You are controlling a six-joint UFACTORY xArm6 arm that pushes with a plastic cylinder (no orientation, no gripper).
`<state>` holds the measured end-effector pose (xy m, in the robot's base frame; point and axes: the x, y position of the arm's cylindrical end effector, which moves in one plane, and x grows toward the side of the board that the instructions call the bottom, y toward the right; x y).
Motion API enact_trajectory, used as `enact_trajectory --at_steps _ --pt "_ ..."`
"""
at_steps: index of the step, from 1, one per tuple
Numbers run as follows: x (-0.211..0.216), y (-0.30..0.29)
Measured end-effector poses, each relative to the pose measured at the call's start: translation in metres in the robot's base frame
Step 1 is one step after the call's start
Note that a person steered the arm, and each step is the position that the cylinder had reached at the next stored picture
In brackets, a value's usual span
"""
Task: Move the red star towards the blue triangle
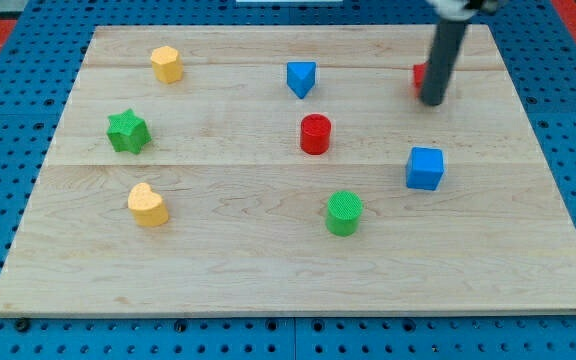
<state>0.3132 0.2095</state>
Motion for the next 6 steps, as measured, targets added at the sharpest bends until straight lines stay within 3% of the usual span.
enact_trajectory --at_steps 1,2,3,4,5,6 --pt "-0.037 0.003" --pt "-0.008 0.012" --pt "-0.017 0.094" --pt "-0.082 0.093" --pt "-0.066 0.000" --pt "-0.024 -0.028"
